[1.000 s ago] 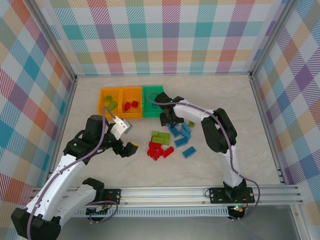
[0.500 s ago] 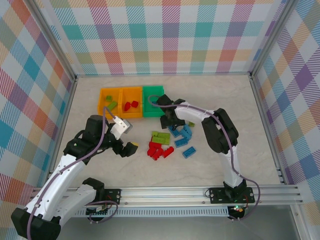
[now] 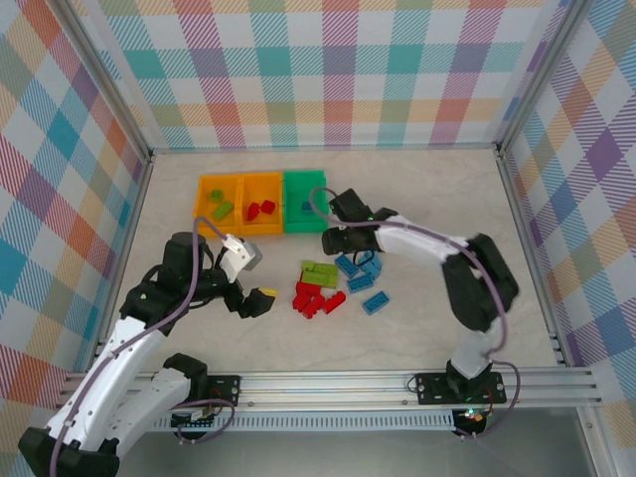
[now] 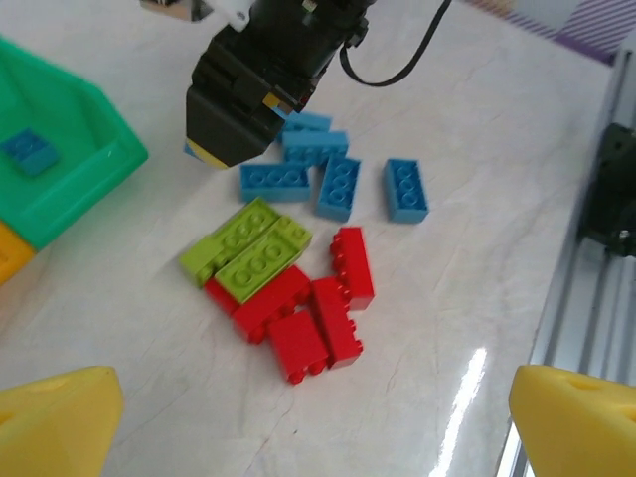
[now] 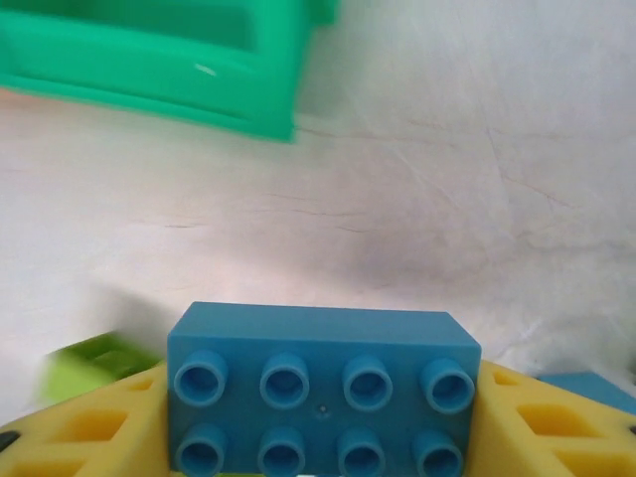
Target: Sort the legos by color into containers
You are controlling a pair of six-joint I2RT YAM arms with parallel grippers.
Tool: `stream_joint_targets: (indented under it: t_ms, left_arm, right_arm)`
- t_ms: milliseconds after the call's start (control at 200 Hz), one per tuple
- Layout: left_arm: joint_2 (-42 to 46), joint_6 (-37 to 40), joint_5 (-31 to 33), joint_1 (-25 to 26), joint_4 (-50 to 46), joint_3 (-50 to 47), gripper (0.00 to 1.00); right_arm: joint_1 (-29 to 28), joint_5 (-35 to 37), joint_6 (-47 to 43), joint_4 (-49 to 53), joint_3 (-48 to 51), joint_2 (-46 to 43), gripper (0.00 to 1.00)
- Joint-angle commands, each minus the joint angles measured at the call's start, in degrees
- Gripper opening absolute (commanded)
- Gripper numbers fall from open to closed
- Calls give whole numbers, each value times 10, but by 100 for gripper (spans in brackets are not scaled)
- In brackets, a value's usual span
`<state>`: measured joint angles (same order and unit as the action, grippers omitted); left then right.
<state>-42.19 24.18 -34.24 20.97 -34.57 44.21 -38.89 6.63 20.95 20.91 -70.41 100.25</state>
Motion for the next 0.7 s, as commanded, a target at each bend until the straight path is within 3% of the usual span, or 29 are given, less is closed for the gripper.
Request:
stream_joint_targets:
  t_ms: [0, 140, 335, 545, 695]
  left_arm:
    - [26, -3, -17, 6, 44, -18, 100]
    - [27, -63, 84, 6, 73, -21, 100]
    - [6, -133, 210, 6, 78, -12, 100]
    - [3, -136, 238, 6, 81, -13, 100]
    - [-5, -143, 247, 6, 83, -13, 100]
  right_arm:
    - [3, -79, -52, -207, 51, -68, 46]
    - [2, -85, -140, -216, -6, -17, 47]
    - [2, 8, -224, -113, -173, 116, 47]
    - [2, 27, -258, -87, -269, 207, 53]
    - [2, 17, -253, -54, -336, 242, 71]
